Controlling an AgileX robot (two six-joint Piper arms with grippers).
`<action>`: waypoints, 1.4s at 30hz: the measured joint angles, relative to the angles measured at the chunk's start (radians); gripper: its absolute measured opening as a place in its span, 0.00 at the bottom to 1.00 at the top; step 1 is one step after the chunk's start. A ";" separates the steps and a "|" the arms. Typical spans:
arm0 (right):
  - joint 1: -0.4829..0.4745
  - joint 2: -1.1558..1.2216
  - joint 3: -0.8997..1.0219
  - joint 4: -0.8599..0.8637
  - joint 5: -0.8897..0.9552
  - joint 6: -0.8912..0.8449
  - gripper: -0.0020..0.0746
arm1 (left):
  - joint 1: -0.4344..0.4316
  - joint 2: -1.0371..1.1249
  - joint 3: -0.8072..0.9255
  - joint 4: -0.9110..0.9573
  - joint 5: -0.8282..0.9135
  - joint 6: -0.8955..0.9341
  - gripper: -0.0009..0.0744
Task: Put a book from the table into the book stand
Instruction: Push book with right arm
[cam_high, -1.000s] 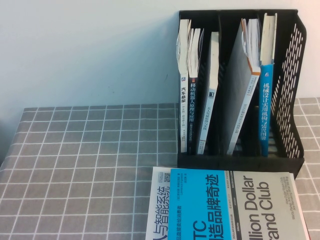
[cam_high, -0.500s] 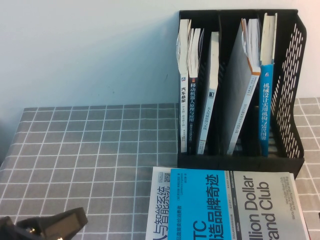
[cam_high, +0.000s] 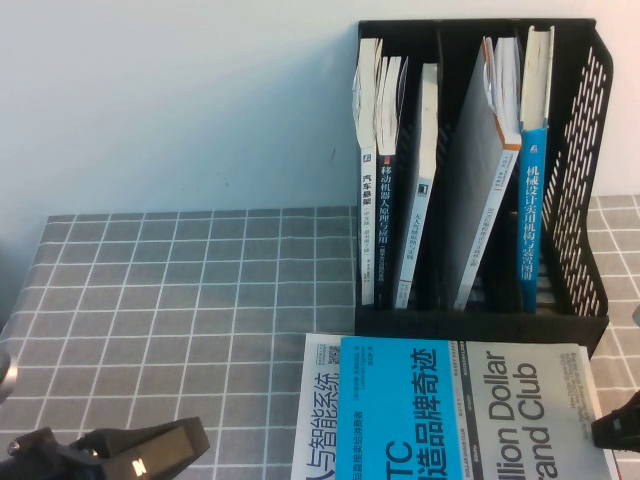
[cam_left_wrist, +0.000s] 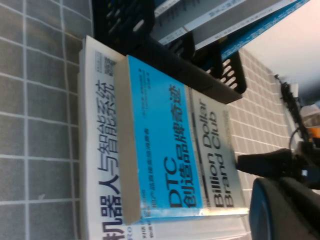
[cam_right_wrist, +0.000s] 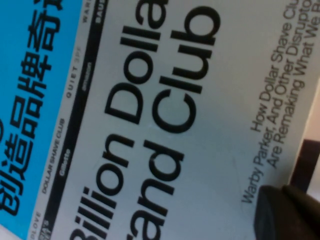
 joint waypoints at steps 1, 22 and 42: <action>0.000 0.003 0.000 0.017 0.000 -0.014 0.02 | 0.000 0.000 0.000 -0.013 0.002 0.006 0.01; 0.199 0.018 0.000 0.252 -0.082 -0.137 0.02 | 0.000 0.000 0.000 -0.346 0.107 0.291 0.01; 0.220 0.120 -0.011 0.493 -0.064 -0.365 0.02 | 0.000 0.205 -0.173 -0.281 0.258 0.281 0.53</action>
